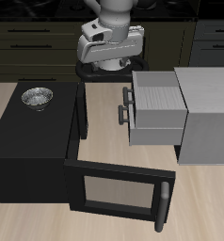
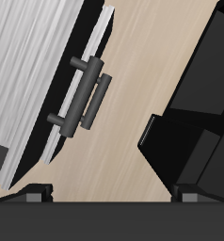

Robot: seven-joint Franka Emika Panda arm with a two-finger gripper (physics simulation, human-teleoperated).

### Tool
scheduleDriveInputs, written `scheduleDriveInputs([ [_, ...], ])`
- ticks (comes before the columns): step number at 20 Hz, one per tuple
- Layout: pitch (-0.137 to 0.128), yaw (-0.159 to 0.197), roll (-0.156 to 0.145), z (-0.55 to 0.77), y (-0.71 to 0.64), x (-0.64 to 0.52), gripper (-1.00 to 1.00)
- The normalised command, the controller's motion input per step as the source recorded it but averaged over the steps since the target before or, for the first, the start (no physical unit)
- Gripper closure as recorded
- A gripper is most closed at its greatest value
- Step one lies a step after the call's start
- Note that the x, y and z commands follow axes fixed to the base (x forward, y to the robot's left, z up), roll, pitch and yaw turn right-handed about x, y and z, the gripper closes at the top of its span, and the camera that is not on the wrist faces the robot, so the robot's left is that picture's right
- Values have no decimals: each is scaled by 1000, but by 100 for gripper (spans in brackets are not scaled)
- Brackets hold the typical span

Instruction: Close the top and middle drawer of the white cabinet

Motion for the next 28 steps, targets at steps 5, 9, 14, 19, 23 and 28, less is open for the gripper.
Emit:
scheduleDriveInputs([
  [5,33,132,-10,23,-81,113,-100],
  [9,-3,54,-30,-24,-47,62,-100],
  [14,12,168,-10,-93,56,62,-100],
  [19,-15,129,-10,21,27,32,-100],
  [23,-22,256,-22,-121,41,142,-100],
  [28,-33,158,-26,-98,-28,156,-100],
])
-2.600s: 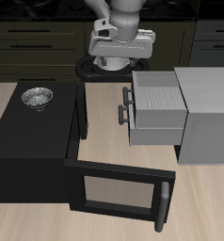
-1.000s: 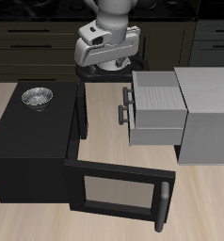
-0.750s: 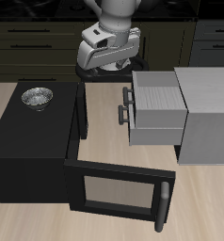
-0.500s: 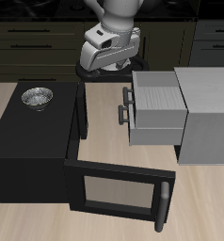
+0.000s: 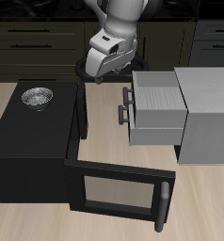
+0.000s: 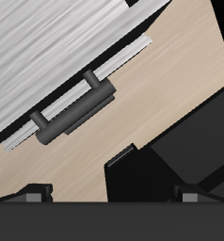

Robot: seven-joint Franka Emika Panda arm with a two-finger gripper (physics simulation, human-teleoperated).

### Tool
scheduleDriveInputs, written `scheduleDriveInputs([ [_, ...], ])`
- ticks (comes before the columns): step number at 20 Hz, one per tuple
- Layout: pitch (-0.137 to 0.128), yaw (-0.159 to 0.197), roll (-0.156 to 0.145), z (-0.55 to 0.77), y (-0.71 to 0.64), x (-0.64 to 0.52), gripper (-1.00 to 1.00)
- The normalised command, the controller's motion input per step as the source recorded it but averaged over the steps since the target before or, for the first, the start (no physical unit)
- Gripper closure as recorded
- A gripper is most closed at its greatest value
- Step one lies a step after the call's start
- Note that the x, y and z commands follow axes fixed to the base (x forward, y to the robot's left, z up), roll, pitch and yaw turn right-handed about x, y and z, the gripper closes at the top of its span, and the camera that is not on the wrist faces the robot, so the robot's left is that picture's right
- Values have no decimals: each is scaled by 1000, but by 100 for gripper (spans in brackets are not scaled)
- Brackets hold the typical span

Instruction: Close the top and middle drawer of the white cabinet

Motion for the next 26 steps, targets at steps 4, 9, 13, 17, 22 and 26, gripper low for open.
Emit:
scheduleDriveInputs([
  [4,9,186,7,-158,-91,158,-100],
  [9,-22,144,-11,-48,-83,133,-100],
  [13,-12,208,26,-102,83,54,-100],
  [17,-25,138,27,-47,74,5,-100],
  [22,10,106,-14,-34,1,101,-100],
  [26,22,110,7,-125,15,44,-100],
])
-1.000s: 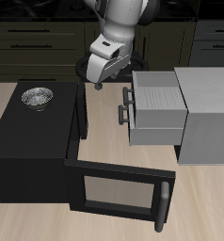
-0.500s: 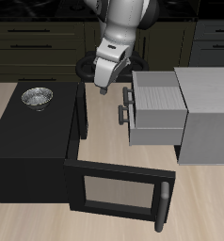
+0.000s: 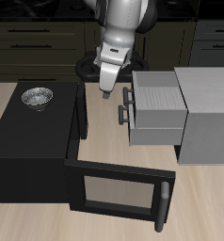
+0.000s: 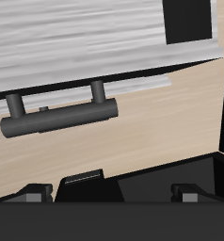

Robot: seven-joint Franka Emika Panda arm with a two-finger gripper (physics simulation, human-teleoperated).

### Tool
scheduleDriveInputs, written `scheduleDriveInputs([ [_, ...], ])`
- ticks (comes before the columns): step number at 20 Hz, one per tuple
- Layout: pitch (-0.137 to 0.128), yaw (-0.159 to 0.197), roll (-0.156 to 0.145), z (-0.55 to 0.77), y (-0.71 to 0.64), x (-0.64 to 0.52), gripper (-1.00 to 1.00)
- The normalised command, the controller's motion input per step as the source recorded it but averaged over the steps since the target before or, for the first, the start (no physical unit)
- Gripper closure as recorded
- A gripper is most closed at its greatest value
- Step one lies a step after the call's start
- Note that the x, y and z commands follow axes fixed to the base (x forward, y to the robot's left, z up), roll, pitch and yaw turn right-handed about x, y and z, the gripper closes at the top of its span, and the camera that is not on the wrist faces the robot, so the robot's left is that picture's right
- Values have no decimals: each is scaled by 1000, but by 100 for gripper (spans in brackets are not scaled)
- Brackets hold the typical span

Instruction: Close the top and middle drawer of the white cabinet

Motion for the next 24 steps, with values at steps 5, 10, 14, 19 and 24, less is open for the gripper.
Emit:
scheduleDriveInputs([
  [5,-6,130,36,-128,57,-12,-100],
  [10,5,55,26,-56,-20,-10,-100],
  [14,-2,18,39,-86,35,-15,-100],
  [19,-32,10,22,-1,13,-2,-100],
  [24,8,-11,24,-77,-3,4,-100],
])
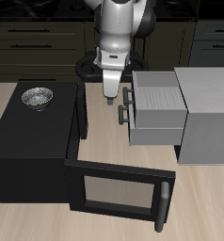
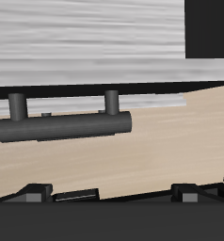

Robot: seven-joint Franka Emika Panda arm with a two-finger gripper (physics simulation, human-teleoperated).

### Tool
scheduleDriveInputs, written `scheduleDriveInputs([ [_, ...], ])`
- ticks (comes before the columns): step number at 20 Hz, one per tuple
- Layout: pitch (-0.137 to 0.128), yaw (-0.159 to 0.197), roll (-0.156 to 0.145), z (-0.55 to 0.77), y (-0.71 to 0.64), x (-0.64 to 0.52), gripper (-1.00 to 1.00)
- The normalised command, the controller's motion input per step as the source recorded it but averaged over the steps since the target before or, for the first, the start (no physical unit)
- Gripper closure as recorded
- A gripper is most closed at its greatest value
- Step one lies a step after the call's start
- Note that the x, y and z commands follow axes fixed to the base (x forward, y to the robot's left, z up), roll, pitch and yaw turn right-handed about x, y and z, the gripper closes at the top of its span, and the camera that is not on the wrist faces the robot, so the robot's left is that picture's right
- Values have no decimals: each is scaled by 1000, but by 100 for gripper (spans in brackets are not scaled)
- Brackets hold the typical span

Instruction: Close the top and middle drawer of the white cabinet

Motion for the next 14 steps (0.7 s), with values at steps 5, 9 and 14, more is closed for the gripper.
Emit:
scheduleDriveInputs([
  [5,0,1,12,-52,14,29,-100],
  [9,20,-6,13,-174,44,10,-100],
  [14,23,-4,4,-210,-8,1,-100],
])
